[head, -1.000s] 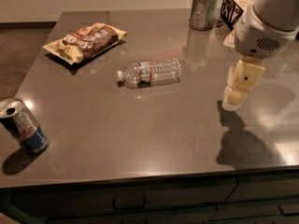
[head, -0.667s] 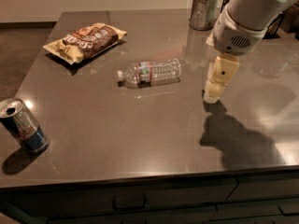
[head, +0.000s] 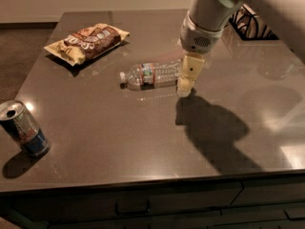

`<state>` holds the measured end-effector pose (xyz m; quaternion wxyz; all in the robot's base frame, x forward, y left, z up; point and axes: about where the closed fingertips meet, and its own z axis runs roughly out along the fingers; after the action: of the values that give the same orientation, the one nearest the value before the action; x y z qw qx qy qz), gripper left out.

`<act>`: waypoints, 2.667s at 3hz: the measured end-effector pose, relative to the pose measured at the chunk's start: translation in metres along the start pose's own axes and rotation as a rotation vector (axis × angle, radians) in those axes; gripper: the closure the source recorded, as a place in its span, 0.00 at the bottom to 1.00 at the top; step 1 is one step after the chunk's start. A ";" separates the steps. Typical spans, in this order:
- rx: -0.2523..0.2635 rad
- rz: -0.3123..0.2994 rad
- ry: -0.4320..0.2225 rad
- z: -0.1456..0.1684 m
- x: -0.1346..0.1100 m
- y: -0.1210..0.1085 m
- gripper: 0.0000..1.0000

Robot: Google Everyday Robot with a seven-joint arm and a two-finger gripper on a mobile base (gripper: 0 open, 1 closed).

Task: Pick water bottle

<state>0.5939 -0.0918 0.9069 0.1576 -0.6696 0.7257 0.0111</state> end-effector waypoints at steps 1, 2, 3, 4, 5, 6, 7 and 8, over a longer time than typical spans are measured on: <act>-0.041 -0.047 0.020 0.026 -0.017 -0.019 0.00; -0.080 -0.081 0.036 0.048 -0.029 -0.031 0.00; -0.104 -0.106 0.046 0.065 -0.039 -0.038 0.00; -0.119 -0.126 0.059 0.076 -0.047 -0.041 0.16; -0.128 -0.143 0.059 0.079 -0.054 -0.041 0.40; -0.131 -0.155 0.042 0.070 -0.062 -0.039 0.63; -0.108 -0.201 0.007 0.044 -0.079 -0.039 0.86; -0.088 -0.289 -0.035 0.015 -0.100 -0.040 1.00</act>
Offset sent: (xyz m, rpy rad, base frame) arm 0.0596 0.0521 -0.0492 -0.0826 0.1138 0.1378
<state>0.6418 0.0038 0.9250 0.1408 -0.7732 0.6175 0.0316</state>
